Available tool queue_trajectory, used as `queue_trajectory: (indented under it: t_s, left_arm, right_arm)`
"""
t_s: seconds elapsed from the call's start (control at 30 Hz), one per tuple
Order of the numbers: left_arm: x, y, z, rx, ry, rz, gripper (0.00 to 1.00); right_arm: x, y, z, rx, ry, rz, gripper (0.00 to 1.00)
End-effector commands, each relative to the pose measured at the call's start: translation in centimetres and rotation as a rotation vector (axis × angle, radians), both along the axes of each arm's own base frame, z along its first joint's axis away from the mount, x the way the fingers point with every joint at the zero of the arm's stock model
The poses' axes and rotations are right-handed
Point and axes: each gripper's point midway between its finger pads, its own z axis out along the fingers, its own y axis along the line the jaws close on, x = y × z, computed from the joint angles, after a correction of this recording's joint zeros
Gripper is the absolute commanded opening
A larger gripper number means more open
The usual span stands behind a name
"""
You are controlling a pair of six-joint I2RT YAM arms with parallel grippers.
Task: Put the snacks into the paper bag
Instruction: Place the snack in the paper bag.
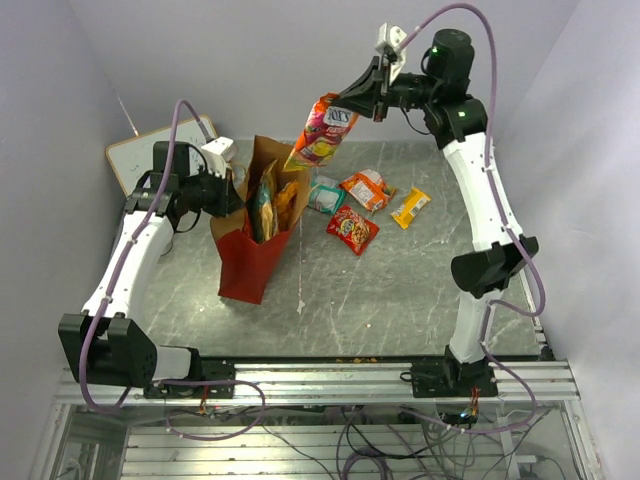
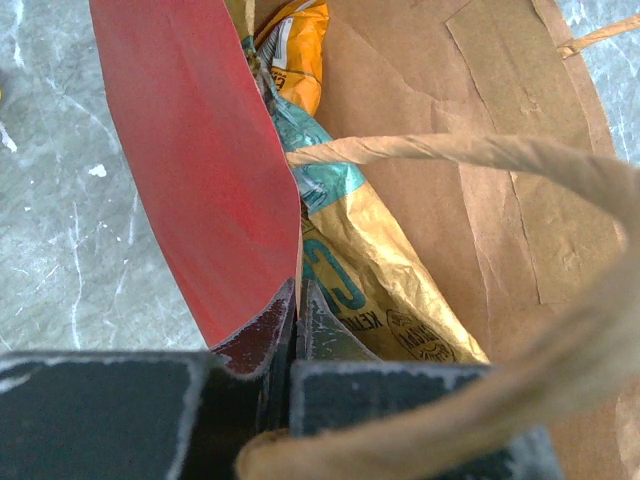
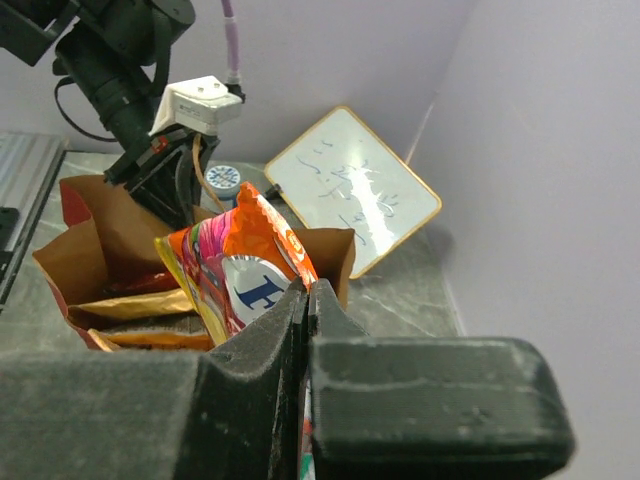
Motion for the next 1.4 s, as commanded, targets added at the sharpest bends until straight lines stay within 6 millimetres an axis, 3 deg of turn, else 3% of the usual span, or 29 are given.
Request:
queue_trajectory:
  t_s: [0.0,0.37,0.77,1.07,1.37]
  left_arm:
    - [-0.2,-1.3,1.7,-0.037,-0.029,-0.064,0.07]
    - [-0.4,-1.2,2.0,-0.035,-0.046,-0.057,0.07]
    - [-0.6,-1.3,2.4,-0.058,-0.039,-0.043,0.07]
    - [-0.1,-0.3,3.3,-0.095,-0.015,0.012,0.07]
    - [0.6,-0.4,2.2,-0.124,0.077,-0.006,0.07]
  right_arm:
    - [-1.6,2.0,2.0,0.051,-0.078,0.122,0.00]
    - [-2.4,7.1,-0.5,0.051,-0.047,0.243,0.00]
    - [-2.9,12.5,-6.7,-0.147,-0.253,0.169,0.00]
    - [-2.3,14.5,-6.3,-0.103,-0.418,0.216,0.00]
    - [-3.6,15.3,-7.7,-0.116,-0.628,0.345,0.00]
